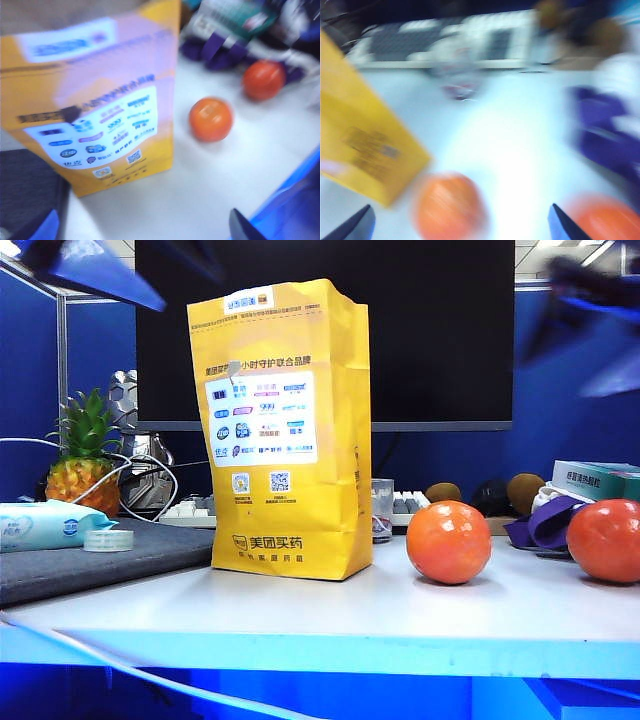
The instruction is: Pick up the orange and throw it into the yellow paper bag.
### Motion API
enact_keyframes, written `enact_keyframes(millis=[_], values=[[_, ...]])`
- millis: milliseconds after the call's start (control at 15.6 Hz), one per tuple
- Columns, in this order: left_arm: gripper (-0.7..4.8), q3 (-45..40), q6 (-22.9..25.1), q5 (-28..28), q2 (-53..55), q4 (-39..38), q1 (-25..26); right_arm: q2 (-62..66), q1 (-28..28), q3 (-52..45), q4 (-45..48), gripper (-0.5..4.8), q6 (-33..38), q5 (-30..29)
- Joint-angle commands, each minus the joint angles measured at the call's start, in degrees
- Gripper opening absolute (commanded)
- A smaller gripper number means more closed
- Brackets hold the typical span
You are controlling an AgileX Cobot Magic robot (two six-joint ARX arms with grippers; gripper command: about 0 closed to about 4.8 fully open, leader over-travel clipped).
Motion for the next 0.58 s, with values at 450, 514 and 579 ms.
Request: enact_keyframes(millis=[450,514,579], values=[[4.79,1.7,0.4,-8.3,4.8,1.8,-6.2,29.9,0.7,21.3,-11.7,4.79,-0.8,-16.1],[4.79,1.7,0.4,-8.2,4.8,1.8,-6.2,30.9,0.8,21.3,-12.3,4.79,-1.7,-15.1],[4.79,1.7,0.4,-7.4,4.8,1.9,-6.2,31.3,0.9,21.3,-12.7,4.79,-2.1,-14.9]])
